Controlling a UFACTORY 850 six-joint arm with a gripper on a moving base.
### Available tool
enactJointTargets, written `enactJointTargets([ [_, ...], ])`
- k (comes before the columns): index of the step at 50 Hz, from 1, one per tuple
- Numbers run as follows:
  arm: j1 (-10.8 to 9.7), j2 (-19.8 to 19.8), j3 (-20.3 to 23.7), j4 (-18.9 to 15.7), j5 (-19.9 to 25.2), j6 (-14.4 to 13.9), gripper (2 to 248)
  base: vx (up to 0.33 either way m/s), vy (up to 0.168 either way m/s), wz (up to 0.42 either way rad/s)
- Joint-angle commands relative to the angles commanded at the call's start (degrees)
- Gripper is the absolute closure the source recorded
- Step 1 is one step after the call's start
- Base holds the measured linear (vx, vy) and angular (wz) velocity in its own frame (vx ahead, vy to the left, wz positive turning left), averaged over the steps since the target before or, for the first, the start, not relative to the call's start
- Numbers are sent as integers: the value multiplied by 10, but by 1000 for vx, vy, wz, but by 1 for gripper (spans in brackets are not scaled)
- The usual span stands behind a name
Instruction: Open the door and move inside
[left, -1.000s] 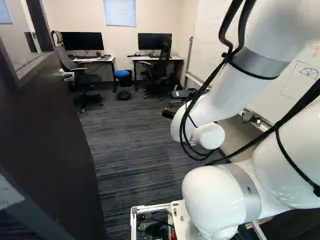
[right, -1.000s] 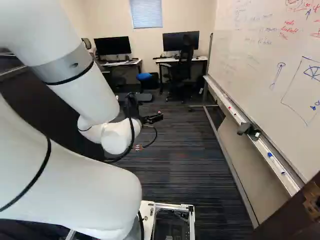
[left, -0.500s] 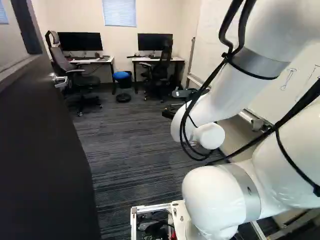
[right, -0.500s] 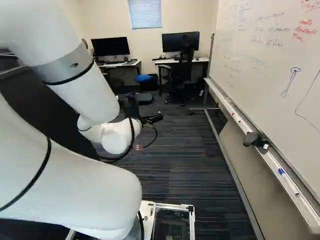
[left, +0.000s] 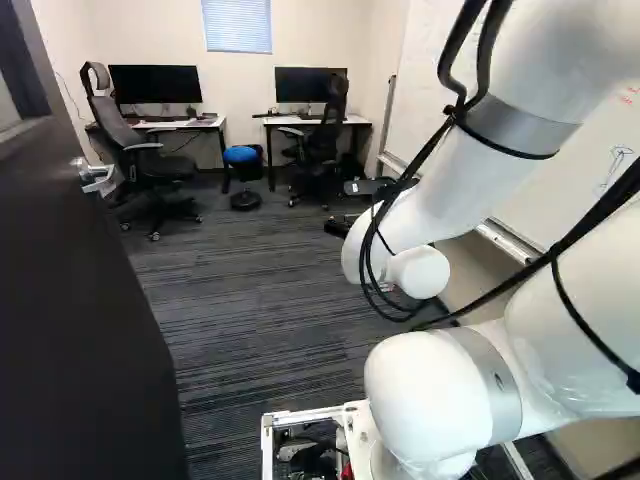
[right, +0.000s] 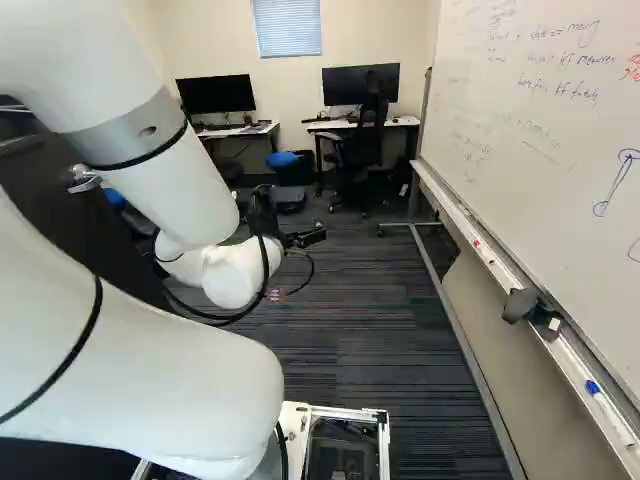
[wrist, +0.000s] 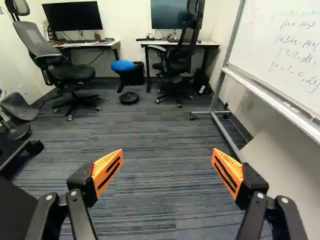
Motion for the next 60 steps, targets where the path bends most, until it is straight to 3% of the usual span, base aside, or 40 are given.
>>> enactJointTargets([
  [60, 0, 0, 0, 0, 0, 0, 3, 245, 3, -14],
])
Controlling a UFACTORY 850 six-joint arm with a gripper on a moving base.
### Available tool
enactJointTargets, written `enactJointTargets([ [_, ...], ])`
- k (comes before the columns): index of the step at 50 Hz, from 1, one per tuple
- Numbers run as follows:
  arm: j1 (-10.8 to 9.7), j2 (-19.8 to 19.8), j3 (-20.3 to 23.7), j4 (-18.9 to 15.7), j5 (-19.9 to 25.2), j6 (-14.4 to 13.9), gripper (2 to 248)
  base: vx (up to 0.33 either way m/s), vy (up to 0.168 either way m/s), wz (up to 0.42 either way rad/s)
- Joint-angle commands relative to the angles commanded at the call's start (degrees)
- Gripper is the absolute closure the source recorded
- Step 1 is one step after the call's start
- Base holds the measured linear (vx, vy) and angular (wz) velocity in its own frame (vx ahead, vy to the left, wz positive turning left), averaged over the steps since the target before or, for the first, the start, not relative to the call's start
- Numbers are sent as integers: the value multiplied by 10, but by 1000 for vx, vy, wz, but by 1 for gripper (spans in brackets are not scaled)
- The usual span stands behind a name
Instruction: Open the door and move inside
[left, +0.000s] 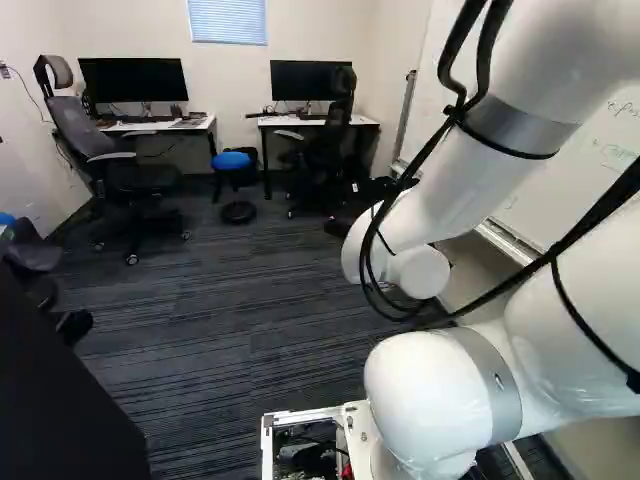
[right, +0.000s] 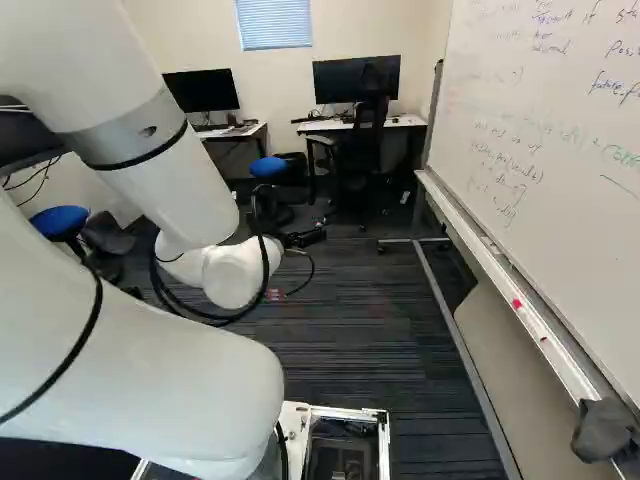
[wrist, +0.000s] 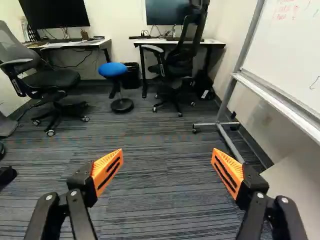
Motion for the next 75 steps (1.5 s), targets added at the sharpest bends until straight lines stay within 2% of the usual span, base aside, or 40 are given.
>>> enactJointTargets([
  [75, 0, 0, 0, 0, 0, 0, 3, 243, 4, -9],
])
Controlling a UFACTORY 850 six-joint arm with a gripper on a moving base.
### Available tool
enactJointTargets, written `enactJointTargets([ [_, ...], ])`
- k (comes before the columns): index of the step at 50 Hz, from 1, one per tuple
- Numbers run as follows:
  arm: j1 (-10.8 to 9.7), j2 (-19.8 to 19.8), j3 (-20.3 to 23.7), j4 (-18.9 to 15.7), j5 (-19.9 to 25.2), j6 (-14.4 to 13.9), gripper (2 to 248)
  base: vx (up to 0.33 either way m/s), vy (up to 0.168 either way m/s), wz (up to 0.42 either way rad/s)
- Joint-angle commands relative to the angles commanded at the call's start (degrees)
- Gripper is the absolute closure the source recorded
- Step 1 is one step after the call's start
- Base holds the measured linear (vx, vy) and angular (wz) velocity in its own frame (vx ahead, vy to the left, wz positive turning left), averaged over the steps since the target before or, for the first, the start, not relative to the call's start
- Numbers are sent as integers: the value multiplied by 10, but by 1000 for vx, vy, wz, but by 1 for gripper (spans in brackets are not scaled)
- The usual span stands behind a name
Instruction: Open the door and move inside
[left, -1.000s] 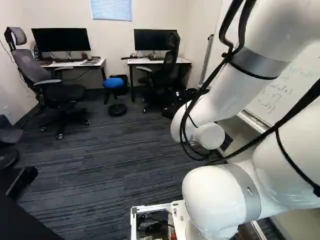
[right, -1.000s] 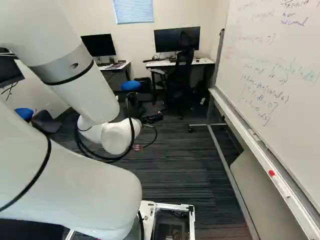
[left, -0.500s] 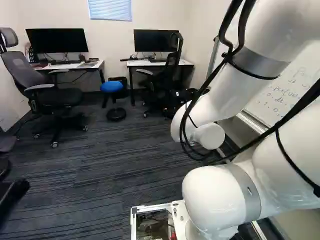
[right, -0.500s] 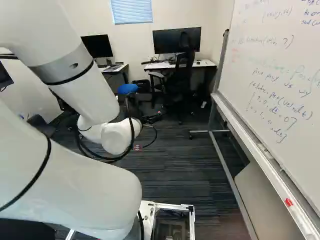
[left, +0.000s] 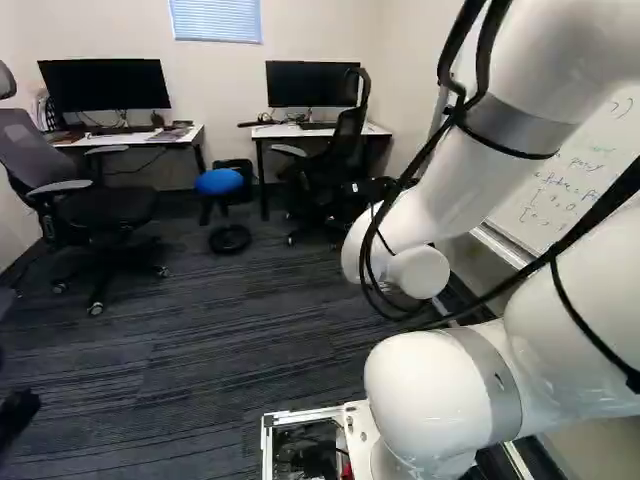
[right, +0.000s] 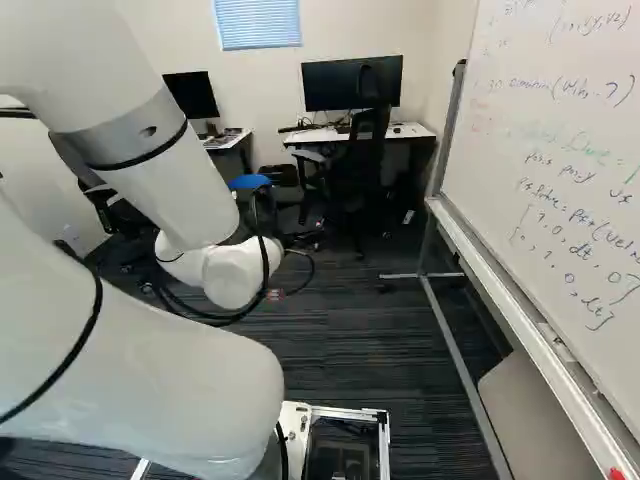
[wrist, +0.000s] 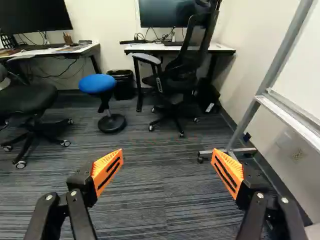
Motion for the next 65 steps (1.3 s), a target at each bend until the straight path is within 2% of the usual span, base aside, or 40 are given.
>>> enactJointTargets([
  [51, 0, 0, 0, 0, 0, 0, 3, 224, 2, -21],
  [65, 0, 0, 0, 0, 0, 0, 3, 80, -1, -8],
])
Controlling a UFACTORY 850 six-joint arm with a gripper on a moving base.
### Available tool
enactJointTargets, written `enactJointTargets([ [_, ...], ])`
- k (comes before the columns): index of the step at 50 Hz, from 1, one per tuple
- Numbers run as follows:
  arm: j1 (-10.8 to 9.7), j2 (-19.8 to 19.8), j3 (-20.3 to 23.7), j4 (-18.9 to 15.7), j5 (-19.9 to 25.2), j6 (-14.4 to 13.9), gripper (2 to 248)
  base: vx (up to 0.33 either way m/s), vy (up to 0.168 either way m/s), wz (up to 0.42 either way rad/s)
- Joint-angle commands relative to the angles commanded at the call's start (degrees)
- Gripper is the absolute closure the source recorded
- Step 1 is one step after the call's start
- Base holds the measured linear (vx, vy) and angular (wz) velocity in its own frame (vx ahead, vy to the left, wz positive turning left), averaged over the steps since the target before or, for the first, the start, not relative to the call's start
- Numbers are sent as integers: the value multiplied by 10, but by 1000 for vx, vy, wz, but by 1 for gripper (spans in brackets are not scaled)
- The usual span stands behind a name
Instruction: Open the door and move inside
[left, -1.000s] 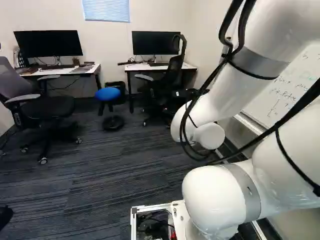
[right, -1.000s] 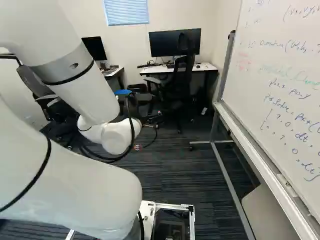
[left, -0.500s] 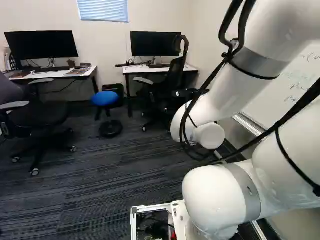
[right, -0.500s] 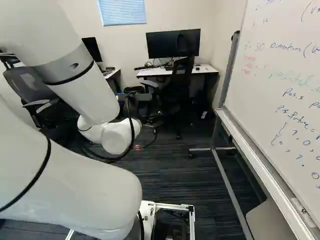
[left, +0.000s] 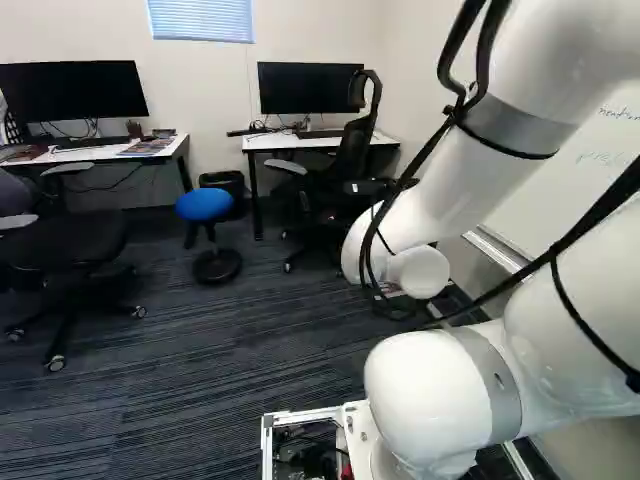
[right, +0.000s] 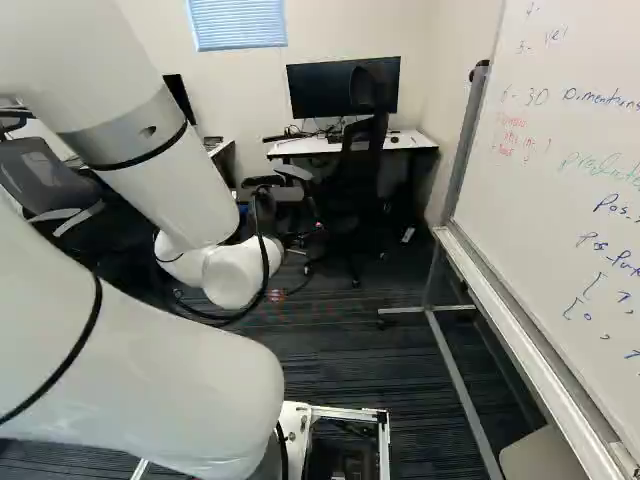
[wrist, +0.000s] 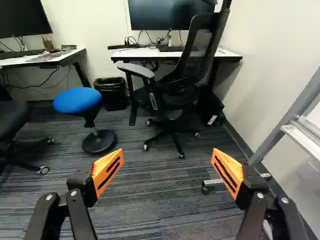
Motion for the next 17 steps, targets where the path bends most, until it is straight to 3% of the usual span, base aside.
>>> enactJointTargets([
  [17, 0, 0, 0, 0, 0, 0, 3, -4, 0, 1],
])
